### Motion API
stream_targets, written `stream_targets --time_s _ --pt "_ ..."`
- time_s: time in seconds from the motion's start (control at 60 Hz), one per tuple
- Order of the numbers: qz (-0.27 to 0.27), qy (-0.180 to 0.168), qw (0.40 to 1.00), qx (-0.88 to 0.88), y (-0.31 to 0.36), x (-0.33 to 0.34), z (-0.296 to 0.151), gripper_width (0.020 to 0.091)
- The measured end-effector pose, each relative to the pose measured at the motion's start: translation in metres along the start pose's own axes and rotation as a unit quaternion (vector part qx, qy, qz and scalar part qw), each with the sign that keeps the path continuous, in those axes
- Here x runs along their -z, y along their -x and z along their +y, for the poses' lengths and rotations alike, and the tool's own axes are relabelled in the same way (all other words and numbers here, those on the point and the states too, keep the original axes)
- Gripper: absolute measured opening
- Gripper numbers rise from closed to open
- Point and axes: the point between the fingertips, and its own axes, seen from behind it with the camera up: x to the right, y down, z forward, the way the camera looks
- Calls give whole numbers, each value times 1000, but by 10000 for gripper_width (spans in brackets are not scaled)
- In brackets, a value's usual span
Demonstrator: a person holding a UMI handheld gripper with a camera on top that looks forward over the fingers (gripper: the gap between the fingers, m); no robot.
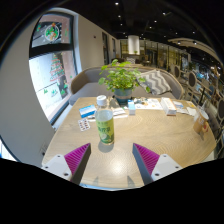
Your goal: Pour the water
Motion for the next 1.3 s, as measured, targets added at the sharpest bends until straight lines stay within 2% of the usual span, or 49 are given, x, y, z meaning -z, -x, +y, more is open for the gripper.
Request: stream_targets --time_s 0.217,0.4,0.467,0.567,0.683,0.85,1.017,1.167,1.3 --pt "21 -52 998 -14 21 -90 -26 862" --pt "40 -75 996 -5 19 -155 -32 842" --pt "33 -87 996 -6 22 -164 -37 769" --pt "33 -98 995 6 22 -173 -43 536" --pt "27 -105 994 17 24 -177 -46 498" --pt "30 -105 994 16 17 -171 -51 383" --pt "7 -121 993 7 13 -145 -80 376" --pt "-26 -149 988 -22 -2 -101 -132 377" --pt "-76 -176 976 -98 -41 -58 -182 375"
